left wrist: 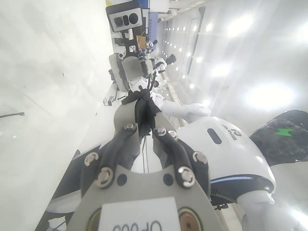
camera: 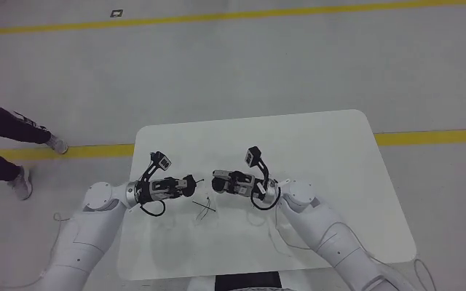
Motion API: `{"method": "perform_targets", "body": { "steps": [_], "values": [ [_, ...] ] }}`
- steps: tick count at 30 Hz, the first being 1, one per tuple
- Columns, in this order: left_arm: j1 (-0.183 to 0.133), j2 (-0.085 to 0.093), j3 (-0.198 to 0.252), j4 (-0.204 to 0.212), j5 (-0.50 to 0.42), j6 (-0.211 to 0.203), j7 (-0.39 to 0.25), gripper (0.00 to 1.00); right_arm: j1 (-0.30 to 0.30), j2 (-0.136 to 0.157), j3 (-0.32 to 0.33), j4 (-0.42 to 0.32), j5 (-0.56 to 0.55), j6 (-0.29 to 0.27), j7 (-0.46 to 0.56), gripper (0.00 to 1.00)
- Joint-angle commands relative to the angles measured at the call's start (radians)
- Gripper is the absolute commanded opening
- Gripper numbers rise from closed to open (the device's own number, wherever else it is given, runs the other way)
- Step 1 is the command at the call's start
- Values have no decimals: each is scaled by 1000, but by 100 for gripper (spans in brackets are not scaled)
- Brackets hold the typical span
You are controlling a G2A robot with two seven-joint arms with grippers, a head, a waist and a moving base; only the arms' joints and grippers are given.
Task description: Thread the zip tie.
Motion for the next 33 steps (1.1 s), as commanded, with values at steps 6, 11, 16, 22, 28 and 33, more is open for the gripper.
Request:
{"method": "perform_targets", "body": {
  "steps": [6,11,16,22,28,33],
  "values": [
    [0,0,0,0,0,0,0,0,13,-6,-26,3,10,-2,11,46],
    [0,0,0,0,0,0,0,0,28,-12,-45,16,24,-8,13,36],
    [0,0,0,0,0,0,0,0,41,-17,-57,30,34,-15,14,25],
    [0,0,0,0,0,0,0,0,51,-20,-66,38,39,-16,18,22],
    [0,0,0,0,0,0,0,0,60,-23,-75,44,44,-16,19,16],
    [0,0,0,0,0,0,0,0,69,-26,-82,51,45,-15,19,15]
  ]
}}
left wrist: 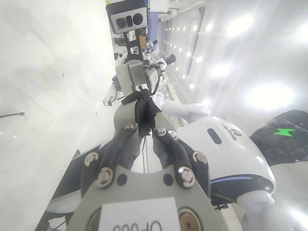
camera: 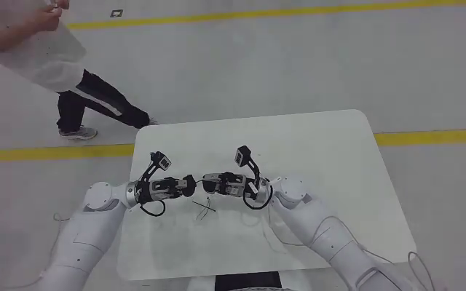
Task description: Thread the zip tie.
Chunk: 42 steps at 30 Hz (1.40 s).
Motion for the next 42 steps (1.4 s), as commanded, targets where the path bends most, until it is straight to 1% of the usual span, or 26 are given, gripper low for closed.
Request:
{"method": "perform_targets", "body": {
  "steps": [1,4,6,8,10,22,23,24,25,28,29,32,37,39,42],
  "values": [
    [0,0,0,0,0,0,0,0,3,-1,-3,3,0,0,0,15],
    [0,0,0,0,0,0,0,0,8,-3,-7,6,1,1,1,15],
    [0,0,0,0,0,0,0,0,10,-4,-9,8,2,0,1,11],
    [0,0,0,0,0,0,0,0,12,-4,-11,10,2,0,0,4],
    [0,0,0,0,0,0,0,0,13,-5,-12,12,2,-1,0,0],
    [0,0,0,0,0,0,0,0,12,-5,-13,14,-8,-6,-5,0],
    [0,0,0,0,0,0,0,4,11,-4,-13,13,-10,-6,-6,0],
    [0,0,0,0,0,0,0,31,10,-4,-12,12,-11,-6,-8,0],
    [0,0,0,0,0,0,0,45,9,-4,-11,11,-12,-6,-9,0],
    [0,0,0,0,0,0,0,44,6,-3,-9,7,-14,-6,-10,0],
    [0,0,0,0,0,0,0,40,5,-2,-9,5,-15,-6,-11,0],
    [0,0,0,0,0,0,0,32,2,-2,-11,-3,-21,-5,-12,0],
    [0,0,0,0,0,0,0,29,-2,-2,-14,-10,-26,-3,-17,0],
    [0,0,0,0,0,0,0,24,-3,-2,-15,-12,-25,-4,-17,0],
    [0,0,0,0,0,0,0,23,-5,-3,-17,-14,-17,-8,-21,0]
  ]
}}
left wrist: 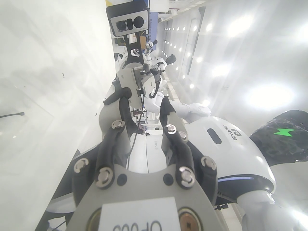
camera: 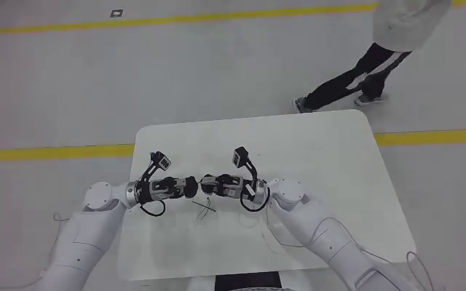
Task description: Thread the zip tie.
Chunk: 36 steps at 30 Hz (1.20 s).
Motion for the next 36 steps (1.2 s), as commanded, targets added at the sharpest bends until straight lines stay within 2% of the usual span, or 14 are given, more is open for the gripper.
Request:
{"method": "perform_targets", "body": {
  "steps": [1,12,19,36],
  "values": [
    [0,0,0,0,0,0,0,23,-2,-1,0,-2,8,-3,-6,0],
    [0,0,0,0,0,0,0,22,-12,-5,16,-1,45,-25,-65,0],
    [0,0,0,0,0,0,0,21,-18,-6,6,-18,6,-22,-99,0],
    [0,0,0,0,0,0,0,11,-30,-3,-4,-51,-73,-7,-137,0]
  ]
}}
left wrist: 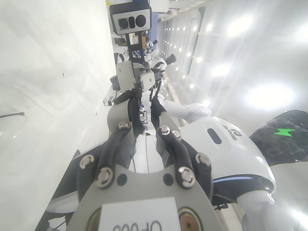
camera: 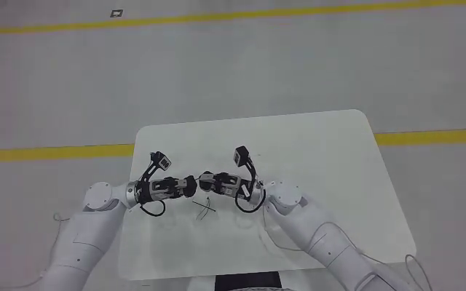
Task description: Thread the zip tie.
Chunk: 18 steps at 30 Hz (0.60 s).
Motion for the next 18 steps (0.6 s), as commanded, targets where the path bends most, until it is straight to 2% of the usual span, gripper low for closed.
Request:
{"method": "perform_targets", "body": {
  "steps": [1,8,18],
  "values": [
    [0,0,0,0,0,0,0,11,-4,0,3,-2,3,-3,-6,0],
    [0,0,0,0,0,0,0,12,-21,1,19,-13,16,-21,-50,0],
    [0,0,0,0,0,0,0,9,-34,5,13,-39,-37,-18,-59,0]
  ]
}}
